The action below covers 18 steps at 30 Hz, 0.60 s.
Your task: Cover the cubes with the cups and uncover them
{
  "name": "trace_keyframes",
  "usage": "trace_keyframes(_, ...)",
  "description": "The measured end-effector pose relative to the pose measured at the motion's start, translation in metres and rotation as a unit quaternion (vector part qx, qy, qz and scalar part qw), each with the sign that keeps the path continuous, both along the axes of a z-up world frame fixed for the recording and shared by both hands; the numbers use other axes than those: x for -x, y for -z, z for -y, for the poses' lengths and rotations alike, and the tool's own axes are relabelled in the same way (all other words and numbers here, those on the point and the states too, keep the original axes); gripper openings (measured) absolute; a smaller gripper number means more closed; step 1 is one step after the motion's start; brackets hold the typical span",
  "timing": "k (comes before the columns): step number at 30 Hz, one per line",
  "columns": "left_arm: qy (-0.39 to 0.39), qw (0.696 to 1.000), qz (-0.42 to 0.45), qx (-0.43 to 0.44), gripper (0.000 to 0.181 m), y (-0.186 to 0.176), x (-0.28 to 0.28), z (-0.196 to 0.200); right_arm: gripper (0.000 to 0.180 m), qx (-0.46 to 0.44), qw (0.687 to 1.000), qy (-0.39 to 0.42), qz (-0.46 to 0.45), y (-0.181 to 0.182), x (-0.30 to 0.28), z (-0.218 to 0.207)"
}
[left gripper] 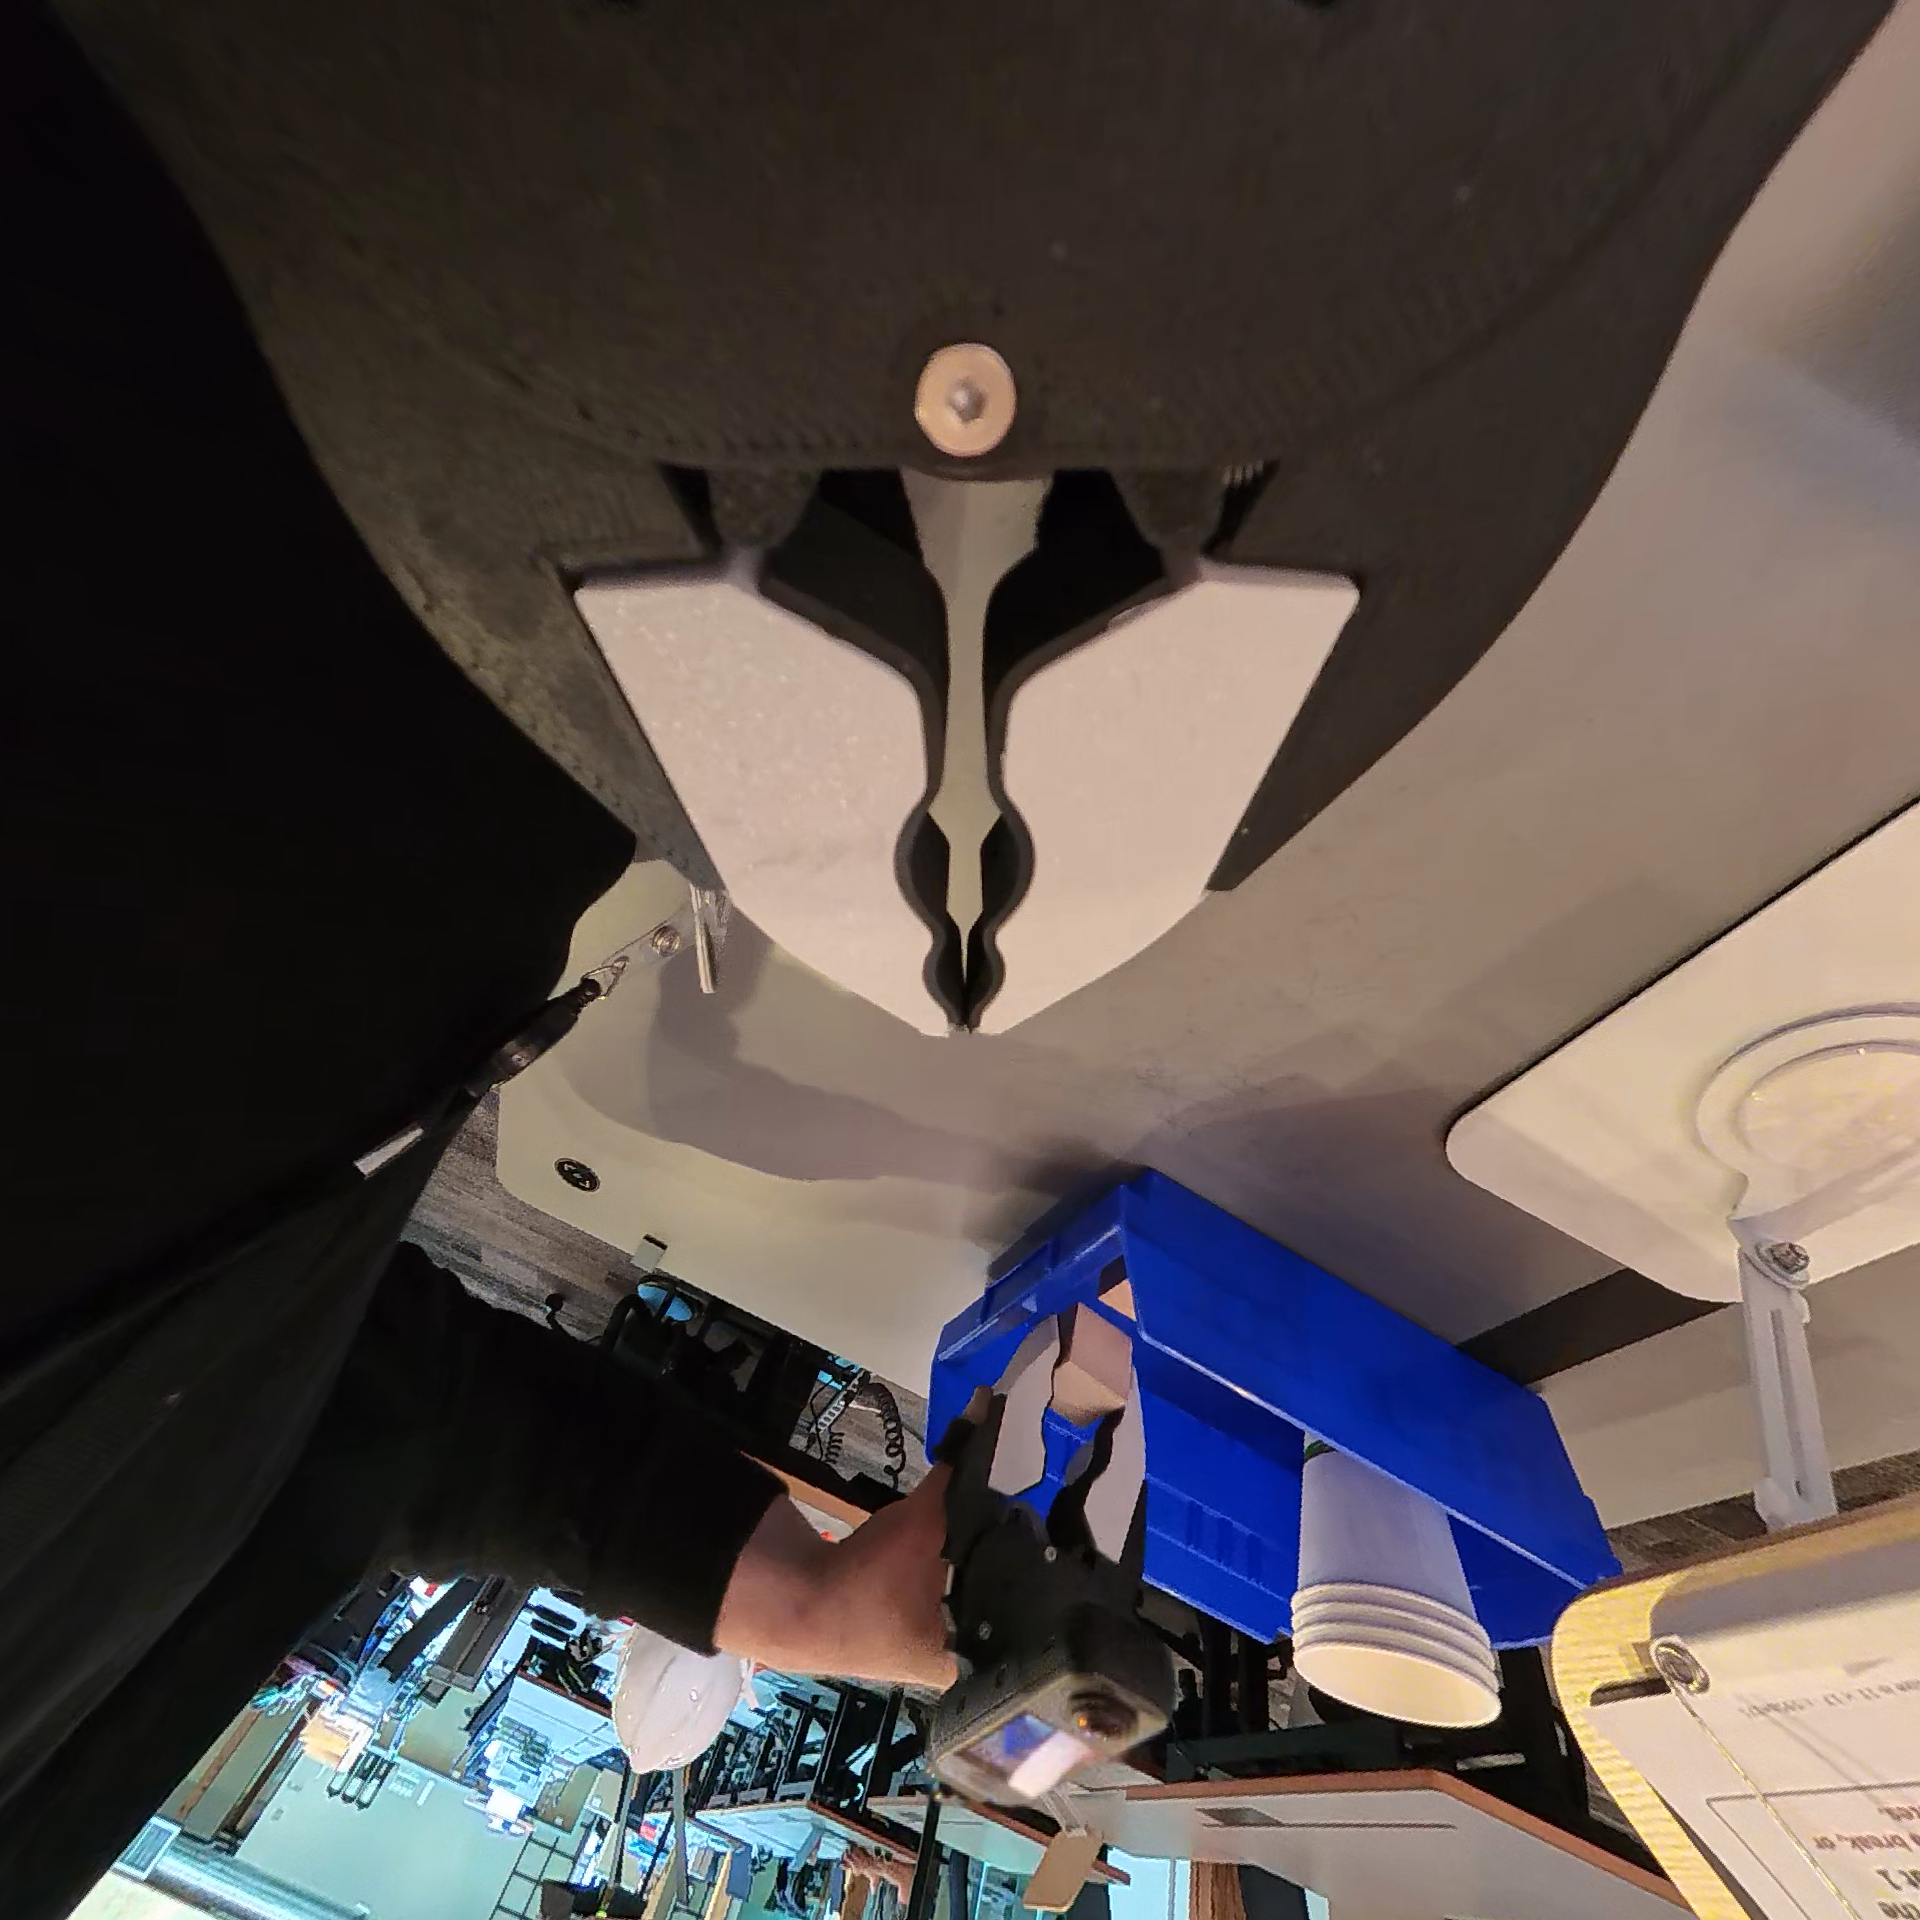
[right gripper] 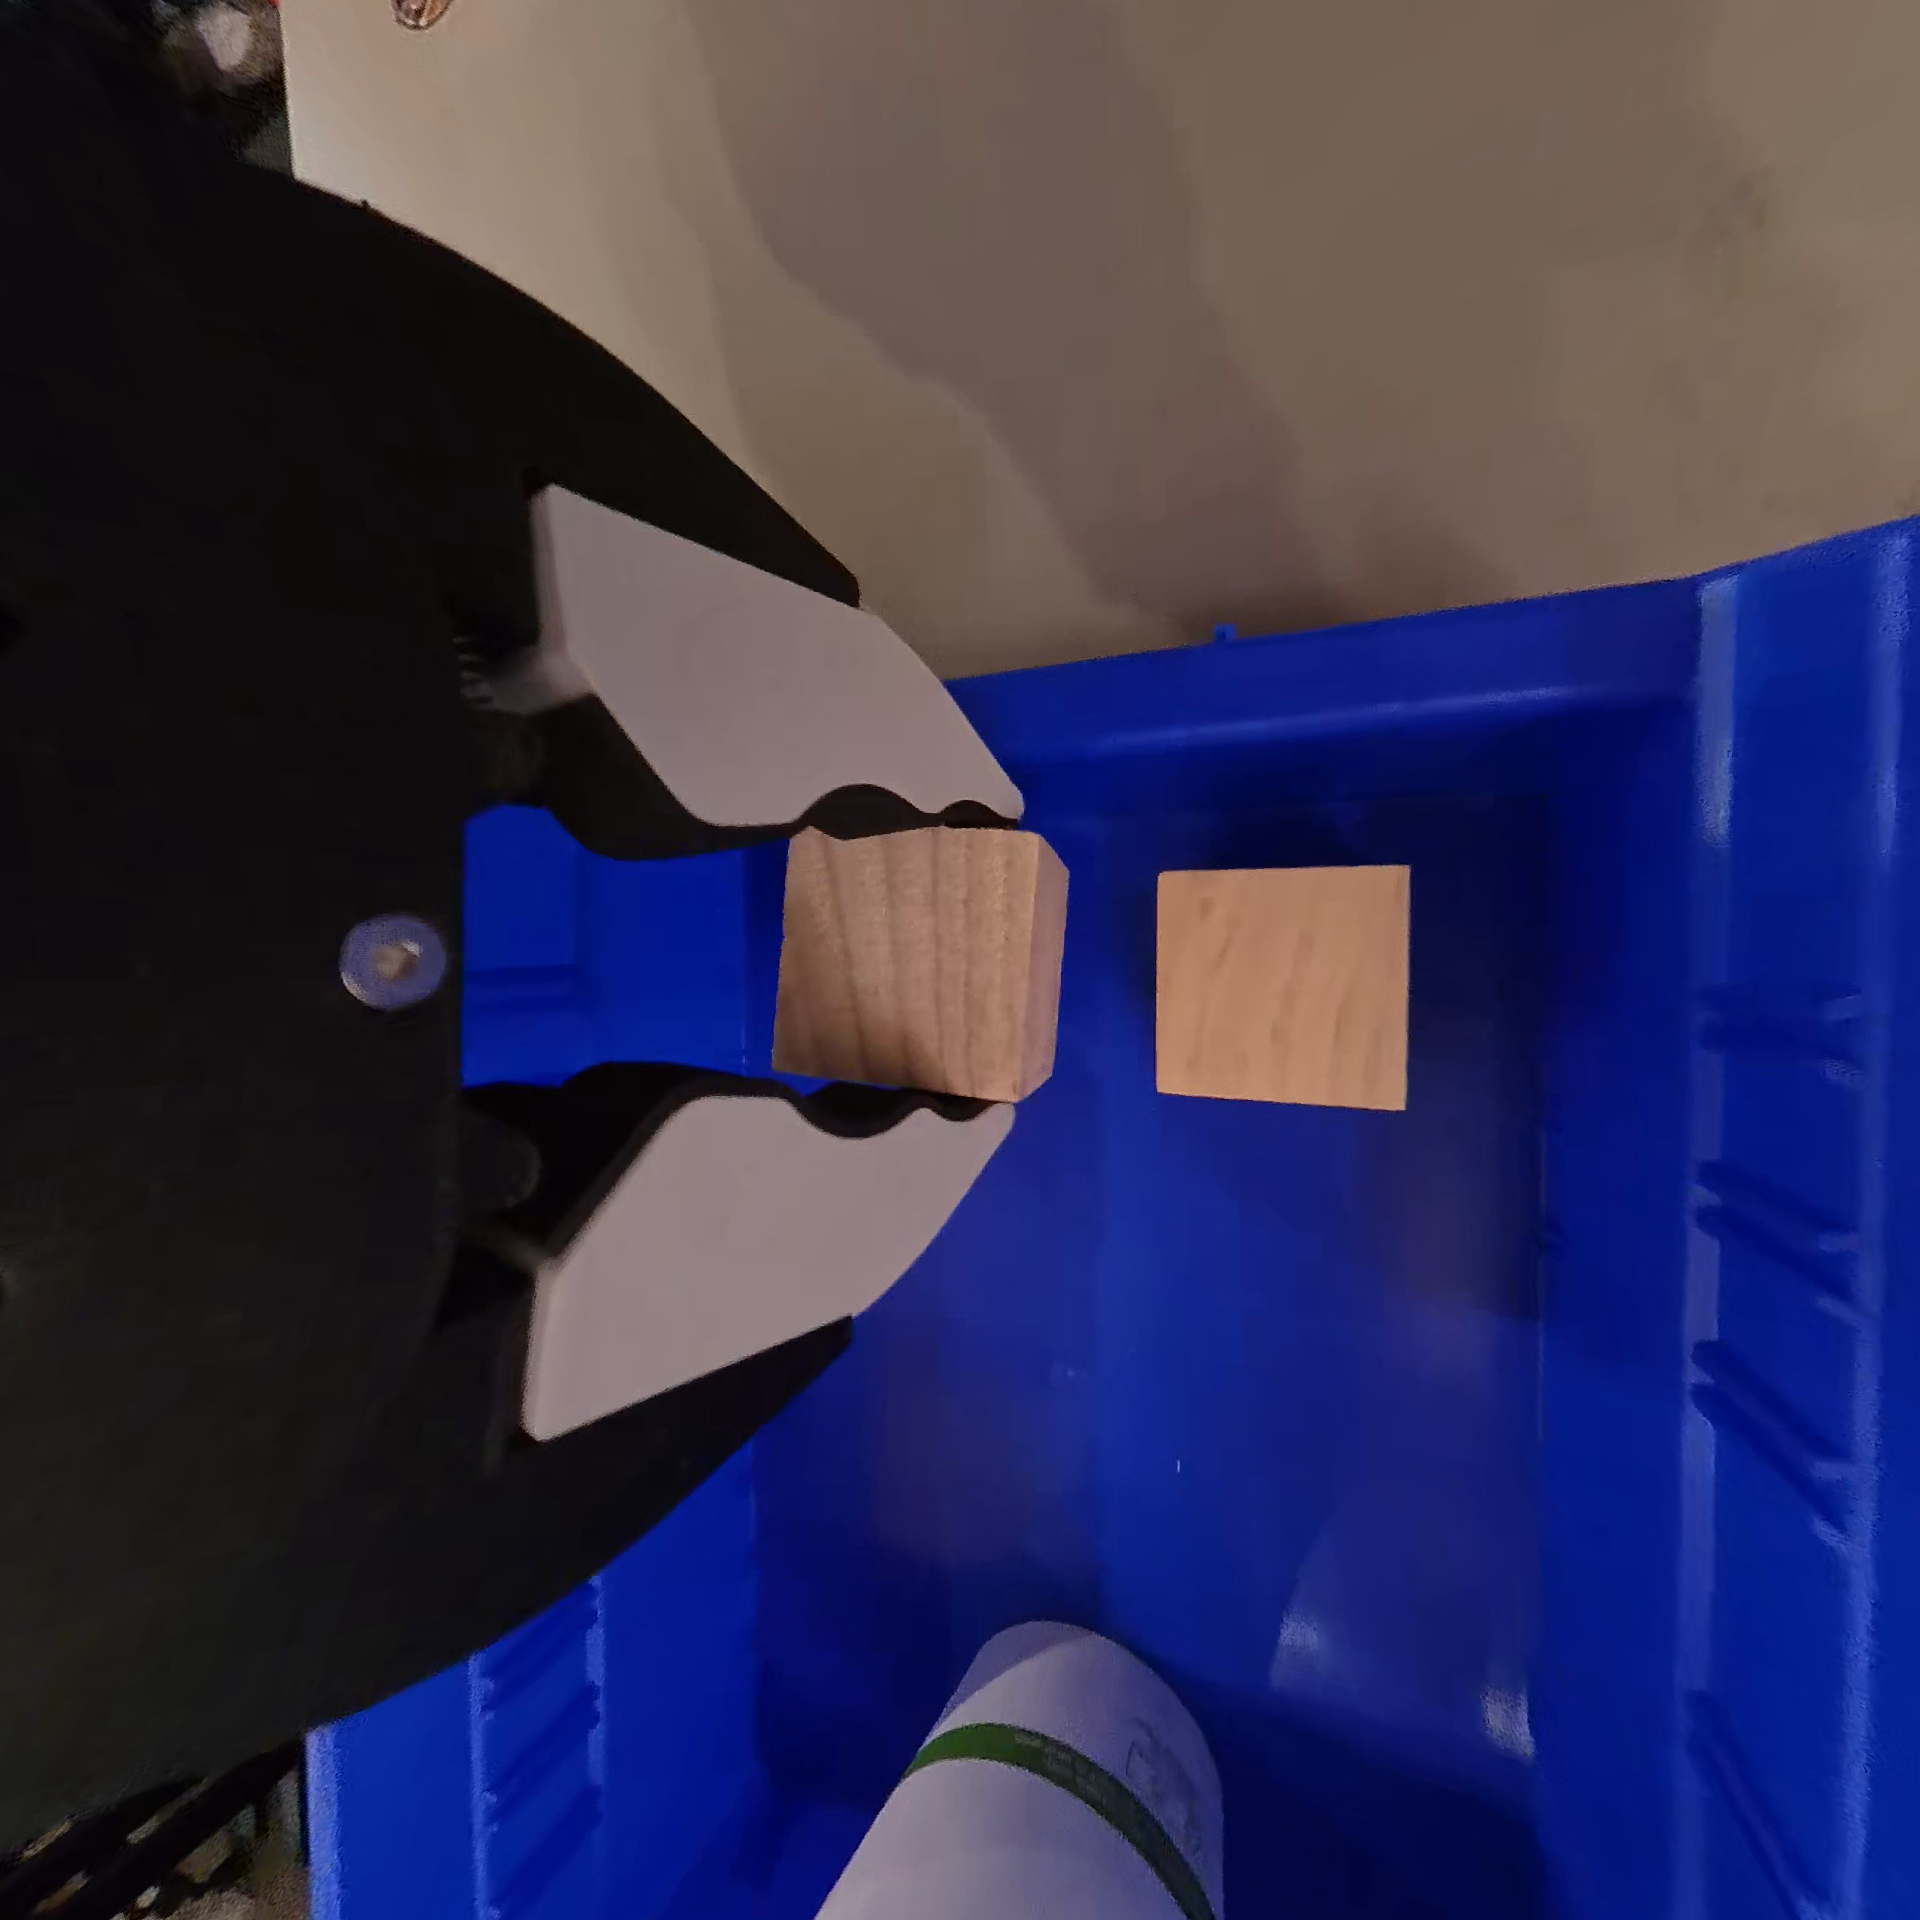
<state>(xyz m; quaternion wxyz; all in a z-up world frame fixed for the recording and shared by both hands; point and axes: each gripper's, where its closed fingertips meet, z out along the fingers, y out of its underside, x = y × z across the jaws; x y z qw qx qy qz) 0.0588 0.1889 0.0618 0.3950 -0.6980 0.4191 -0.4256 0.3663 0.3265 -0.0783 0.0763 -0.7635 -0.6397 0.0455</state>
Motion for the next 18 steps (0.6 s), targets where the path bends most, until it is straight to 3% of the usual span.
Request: trace_keyframes(18, 0.009, 1.0, -0.013, 0.007, 0.0, 0.005, -0.005, -0.003, 0.046, 0.066, 0.997, -0.018, 0.035, 0.026, -0.004, 0.0)
